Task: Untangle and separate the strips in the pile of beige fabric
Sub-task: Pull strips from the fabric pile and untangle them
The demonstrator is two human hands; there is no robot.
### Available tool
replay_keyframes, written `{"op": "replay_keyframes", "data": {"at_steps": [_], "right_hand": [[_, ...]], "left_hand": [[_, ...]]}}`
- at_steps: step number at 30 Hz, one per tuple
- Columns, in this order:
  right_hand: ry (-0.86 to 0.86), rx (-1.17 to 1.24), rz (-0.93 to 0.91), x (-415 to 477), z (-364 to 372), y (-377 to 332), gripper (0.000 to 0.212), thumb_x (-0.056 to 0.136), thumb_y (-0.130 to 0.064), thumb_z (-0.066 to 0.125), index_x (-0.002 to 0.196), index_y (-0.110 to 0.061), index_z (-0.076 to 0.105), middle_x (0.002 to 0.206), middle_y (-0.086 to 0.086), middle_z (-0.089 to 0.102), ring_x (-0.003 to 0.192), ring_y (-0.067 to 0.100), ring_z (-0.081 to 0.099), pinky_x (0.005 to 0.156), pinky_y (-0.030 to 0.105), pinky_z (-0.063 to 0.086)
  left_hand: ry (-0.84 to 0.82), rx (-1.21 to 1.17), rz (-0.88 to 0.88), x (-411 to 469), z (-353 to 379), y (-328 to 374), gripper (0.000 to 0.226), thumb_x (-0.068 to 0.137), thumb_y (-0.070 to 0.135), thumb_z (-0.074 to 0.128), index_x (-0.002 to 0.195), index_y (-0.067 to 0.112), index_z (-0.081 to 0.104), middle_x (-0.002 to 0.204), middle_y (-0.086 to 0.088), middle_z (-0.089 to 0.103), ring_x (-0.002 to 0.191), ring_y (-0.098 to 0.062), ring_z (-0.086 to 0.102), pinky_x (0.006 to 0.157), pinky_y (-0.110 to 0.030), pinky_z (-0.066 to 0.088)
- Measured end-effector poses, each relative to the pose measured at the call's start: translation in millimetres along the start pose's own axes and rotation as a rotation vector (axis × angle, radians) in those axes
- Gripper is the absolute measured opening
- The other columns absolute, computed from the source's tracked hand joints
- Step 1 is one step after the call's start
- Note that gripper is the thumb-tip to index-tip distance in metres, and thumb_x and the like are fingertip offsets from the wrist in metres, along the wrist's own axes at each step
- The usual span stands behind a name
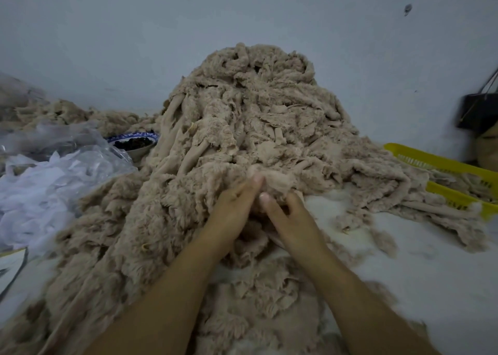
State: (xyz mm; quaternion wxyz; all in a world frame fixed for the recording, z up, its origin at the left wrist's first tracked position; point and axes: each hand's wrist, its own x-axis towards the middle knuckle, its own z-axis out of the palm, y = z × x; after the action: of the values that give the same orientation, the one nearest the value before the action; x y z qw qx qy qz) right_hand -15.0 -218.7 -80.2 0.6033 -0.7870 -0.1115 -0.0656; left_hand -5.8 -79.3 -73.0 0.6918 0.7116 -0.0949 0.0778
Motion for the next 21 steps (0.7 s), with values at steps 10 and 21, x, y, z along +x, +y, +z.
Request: {"op": "replay_keyframes", "data": {"at_steps": [10, 21], "right_hand": [[0.128, 0.405, 0.231, 15, -10, 12, 0.027, 0.099, -0.036, 0.051, 0.09, -0.025, 0.074, 0.099, 0.003, 0.075, 0.098, 0.023, 0.07, 0.095, 0.051, 0.054], [-0.124, 0.392, 0.215, 10, 1, 10, 0.064, 0.076, -0.079, 0.06, 0.119, -0.032, 0.066, 0.12, -0.008, 0.071, 0.111, 0.008, 0.067, 0.094, 0.037, 0.053]], "left_hand": [[0.147, 0.148, 0.024, 2, 4, -3, 0.049, 0.099, 0.052, 0.047, 0.058, 0.027, 0.054, 0.054, 0.01, 0.048, 0.052, -0.005, 0.046, 0.054, -0.021, 0.041], [0.126, 0.175, 0.019, 5, 5, -3, 0.049, 0.097, 0.055, 0.047, 0.067, 0.019, 0.059, 0.054, 0.003, 0.054, 0.051, -0.009, 0.051, 0.055, -0.025, 0.046]]}}
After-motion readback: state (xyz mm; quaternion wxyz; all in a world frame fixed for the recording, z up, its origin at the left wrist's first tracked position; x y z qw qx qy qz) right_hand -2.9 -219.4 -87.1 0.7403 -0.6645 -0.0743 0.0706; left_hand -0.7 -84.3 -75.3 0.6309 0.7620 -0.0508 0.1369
